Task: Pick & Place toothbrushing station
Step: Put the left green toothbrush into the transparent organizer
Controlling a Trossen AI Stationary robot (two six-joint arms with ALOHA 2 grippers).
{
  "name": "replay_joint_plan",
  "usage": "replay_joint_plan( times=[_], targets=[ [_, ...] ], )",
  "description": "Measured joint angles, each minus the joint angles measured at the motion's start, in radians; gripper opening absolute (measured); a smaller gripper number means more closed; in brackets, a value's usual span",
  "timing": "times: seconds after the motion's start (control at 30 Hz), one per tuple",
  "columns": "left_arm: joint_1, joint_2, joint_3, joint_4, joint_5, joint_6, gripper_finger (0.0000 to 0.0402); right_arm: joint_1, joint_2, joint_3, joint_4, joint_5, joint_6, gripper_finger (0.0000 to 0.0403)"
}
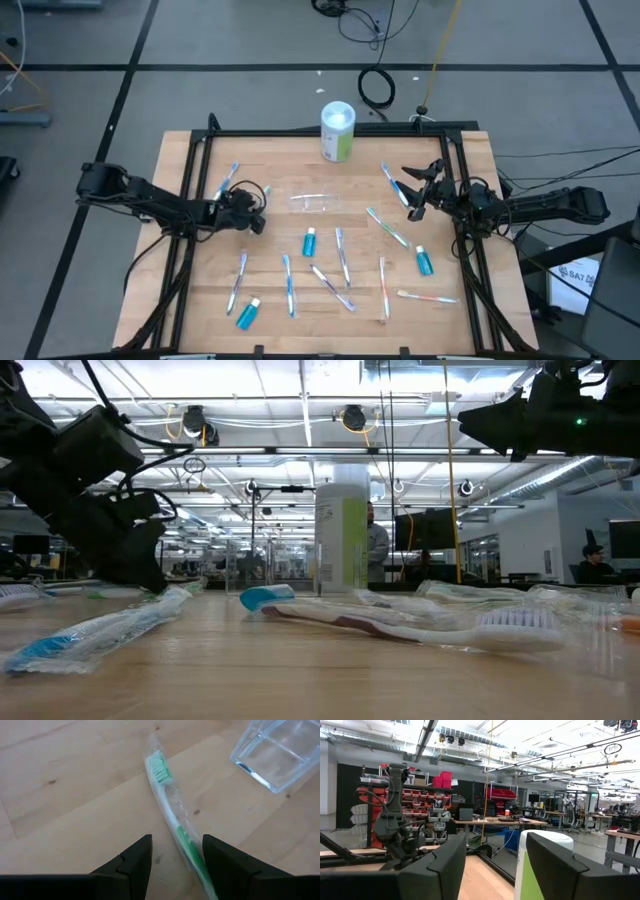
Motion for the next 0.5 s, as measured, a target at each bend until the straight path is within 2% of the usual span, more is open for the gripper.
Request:
replay_joint_plan(
  times=[0.17, 0.5],
  targets=[
    [0.001, 0.028, 0.001, -0.001, 0.006, -0.013, 0.0164, 0.0, 0.0, 0.0, 0.0, 0.0, 0.005, 0.0201],
    [0.002, 0.029, 0.0, -0.007, -0.014, -0.053, 0.0031, 0.0, 0.0, 0.0, 0.0, 0.0, 0.007, 0.0201]
  ],
)
